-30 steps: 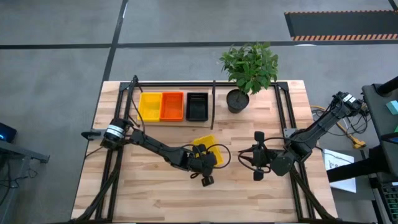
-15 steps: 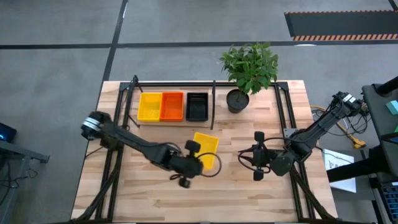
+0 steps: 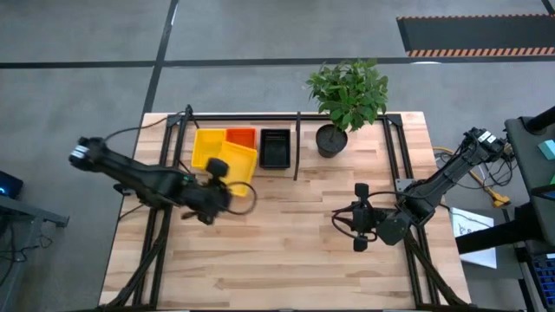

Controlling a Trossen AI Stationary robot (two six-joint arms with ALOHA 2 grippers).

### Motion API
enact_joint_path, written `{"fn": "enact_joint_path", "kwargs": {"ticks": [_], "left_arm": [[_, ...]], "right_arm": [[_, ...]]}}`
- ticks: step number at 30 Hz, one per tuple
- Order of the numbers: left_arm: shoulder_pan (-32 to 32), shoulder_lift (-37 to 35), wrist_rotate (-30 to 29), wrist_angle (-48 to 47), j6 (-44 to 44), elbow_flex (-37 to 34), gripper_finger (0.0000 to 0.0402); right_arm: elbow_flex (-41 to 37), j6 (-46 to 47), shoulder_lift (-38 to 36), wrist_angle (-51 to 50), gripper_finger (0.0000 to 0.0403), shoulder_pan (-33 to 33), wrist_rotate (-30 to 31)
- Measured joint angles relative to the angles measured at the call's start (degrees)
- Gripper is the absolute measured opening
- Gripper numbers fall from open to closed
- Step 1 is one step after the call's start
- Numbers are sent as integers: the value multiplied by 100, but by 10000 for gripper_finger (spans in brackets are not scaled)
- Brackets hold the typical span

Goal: Stack baskets on shelf by color
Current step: Stack the yellow basket on the yellow basket on the shelf

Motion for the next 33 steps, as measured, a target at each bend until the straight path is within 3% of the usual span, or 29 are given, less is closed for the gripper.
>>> {"fn": "enact_joint_path", "kwargs": {"ticks": [10, 16, 24, 33], "left_arm": [[654, -1948, -300, -226, -22, -1391, 0], [1275, -2623, -298, -171, 294, -1874, 0], [1902, -2855, -294, -111, 470, -2118, 0], [2148, -2333, -264, 311, 918, -2114, 0]], "right_arm": [[0, -93, 0, 2, 57, 0, 1], [-2, -117, 0, 2, 57, 0, 1], [-2, -172, 0, 2, 57, 0, 1], [-2, -196, 0, 2, 57, 0, 1]]}}
